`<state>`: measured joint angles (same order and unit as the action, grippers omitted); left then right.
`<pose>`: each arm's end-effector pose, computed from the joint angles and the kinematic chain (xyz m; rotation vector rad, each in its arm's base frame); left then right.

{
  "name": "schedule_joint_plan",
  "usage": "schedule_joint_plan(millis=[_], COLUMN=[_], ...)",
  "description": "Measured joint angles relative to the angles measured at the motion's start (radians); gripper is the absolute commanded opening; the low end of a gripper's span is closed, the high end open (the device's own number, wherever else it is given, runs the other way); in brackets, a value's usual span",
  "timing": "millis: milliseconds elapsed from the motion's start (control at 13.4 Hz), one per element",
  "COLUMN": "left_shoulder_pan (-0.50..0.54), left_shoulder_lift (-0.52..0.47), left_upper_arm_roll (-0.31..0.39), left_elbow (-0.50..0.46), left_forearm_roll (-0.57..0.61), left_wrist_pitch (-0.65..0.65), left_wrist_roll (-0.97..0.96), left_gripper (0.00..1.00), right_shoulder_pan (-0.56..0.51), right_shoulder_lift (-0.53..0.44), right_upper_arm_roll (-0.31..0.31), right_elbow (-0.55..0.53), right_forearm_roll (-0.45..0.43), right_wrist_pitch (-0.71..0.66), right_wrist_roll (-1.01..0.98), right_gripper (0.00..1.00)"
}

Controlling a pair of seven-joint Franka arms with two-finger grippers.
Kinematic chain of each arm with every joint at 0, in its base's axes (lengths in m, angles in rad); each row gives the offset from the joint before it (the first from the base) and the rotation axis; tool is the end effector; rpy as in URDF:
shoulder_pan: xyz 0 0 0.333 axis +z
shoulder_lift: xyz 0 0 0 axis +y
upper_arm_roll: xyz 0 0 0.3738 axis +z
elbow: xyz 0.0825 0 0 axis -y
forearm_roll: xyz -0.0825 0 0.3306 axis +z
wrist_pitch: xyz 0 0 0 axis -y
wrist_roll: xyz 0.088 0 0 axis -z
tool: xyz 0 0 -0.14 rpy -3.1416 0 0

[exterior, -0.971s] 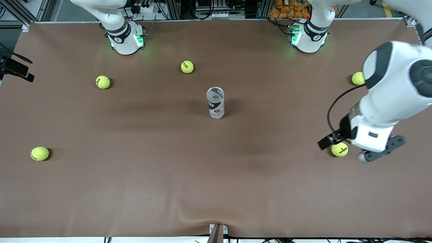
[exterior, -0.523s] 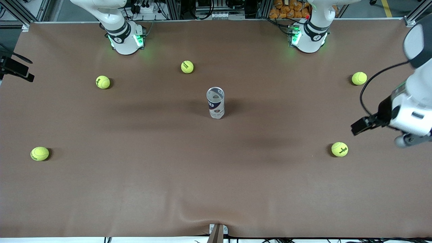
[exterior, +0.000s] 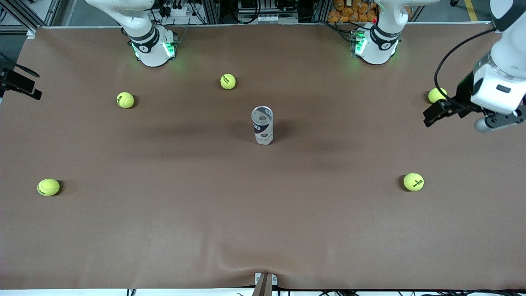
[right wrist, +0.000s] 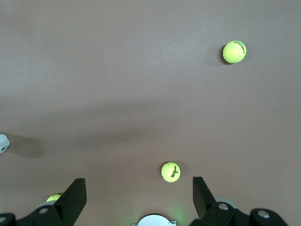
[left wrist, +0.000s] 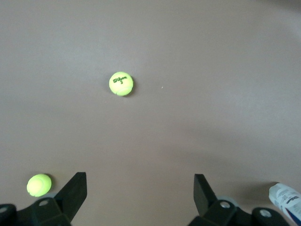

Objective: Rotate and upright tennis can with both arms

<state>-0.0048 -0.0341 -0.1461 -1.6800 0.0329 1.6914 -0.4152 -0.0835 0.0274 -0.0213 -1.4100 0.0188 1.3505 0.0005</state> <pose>0.4947 -0.0724 0.6309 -3.0904 -0.4057 -0.0840 0.4826 -0.0476 0.6831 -3.1122 0.1589 0.1338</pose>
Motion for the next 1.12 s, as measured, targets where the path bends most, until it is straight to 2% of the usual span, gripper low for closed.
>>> schedule_joint_plan(millis=[149, 373, 1120], left_shoulder_pan=[-0.004, -0.012, -0.03], left_shoulder_lift=[-0.015, 0.005, 0.021], left_upper_arm_roll=[0.033, 0.111, 0.153], left_elbow=[-0.007, 0.049, 0.071], left_forearm_roll=[0.0, 0.0, -0.02], left_wrist_pitch=[0.018, 0.03, 0.029], left_wrist_roll=[0.064, 0.156, 0.314], left_gripper=[1.0, 1.0, 1.0], right_shoulder_pan=[0.0, 0.0, 0.0], right_shoulder_lift=[0.0, 0.0, 0.0], right_upper_arm_roll=[0.0, 0.0, 0.0], right_elbow=[0.0, 0.0, 0.0], right_forearm_roll=[0.0, 0.0, 0.0], right_wrist_pitch=[0.0, 0.0, 0.0], right_wrist_roll=[-0.003, -0.005, -0.005], right_gripper=[1.0, 1.0, 1.0])
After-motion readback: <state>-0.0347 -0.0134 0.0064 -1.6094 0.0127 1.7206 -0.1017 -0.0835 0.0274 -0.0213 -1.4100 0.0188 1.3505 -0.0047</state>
